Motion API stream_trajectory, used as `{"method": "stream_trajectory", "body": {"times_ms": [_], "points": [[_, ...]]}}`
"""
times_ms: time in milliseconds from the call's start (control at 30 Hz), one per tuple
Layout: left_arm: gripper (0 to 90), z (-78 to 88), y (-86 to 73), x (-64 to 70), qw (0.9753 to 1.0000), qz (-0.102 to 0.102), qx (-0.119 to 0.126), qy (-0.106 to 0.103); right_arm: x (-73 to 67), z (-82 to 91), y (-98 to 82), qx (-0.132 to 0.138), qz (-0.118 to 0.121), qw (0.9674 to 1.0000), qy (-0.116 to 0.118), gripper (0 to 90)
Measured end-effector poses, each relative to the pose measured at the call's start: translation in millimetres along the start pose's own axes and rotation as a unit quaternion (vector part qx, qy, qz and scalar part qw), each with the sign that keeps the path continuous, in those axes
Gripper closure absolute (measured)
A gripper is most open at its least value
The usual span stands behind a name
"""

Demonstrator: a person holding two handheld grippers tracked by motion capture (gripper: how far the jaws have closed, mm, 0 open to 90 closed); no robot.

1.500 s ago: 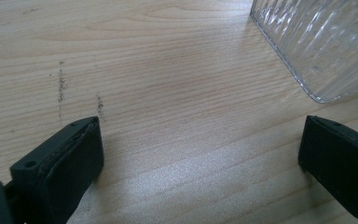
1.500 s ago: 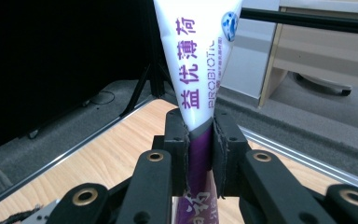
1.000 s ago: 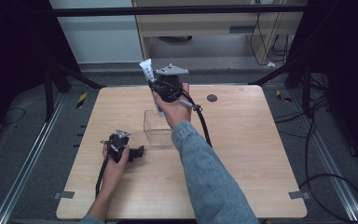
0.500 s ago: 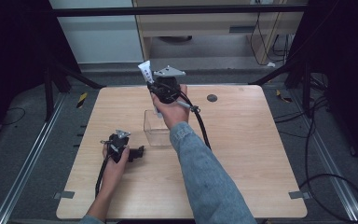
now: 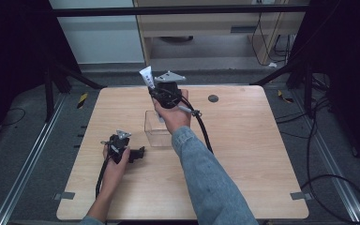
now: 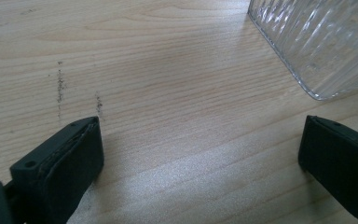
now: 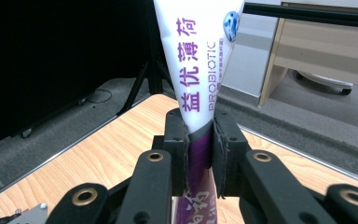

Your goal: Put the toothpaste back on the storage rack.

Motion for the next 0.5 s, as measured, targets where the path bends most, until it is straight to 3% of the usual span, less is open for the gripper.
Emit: {"method": "stream_trajectory", "body": {"times_ms": [500], "points": [[0.0,0.2,-0.2,-0.1,1.0000,-0.001,-0.001,-0.001,4.9,-2.1,-23.3,-0.015,0.000,0.9999,-0.006,77.8]]}}
Point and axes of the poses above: each handheld gripper's, and its own axes: z roughly backward along the jaws, y roughly out of its top, x roughly to its right, the point moved 2 cm from there along -z, roughly forward along the jaws, and after that the axes turned 10 degrees about -z, right-handed, at the moved point
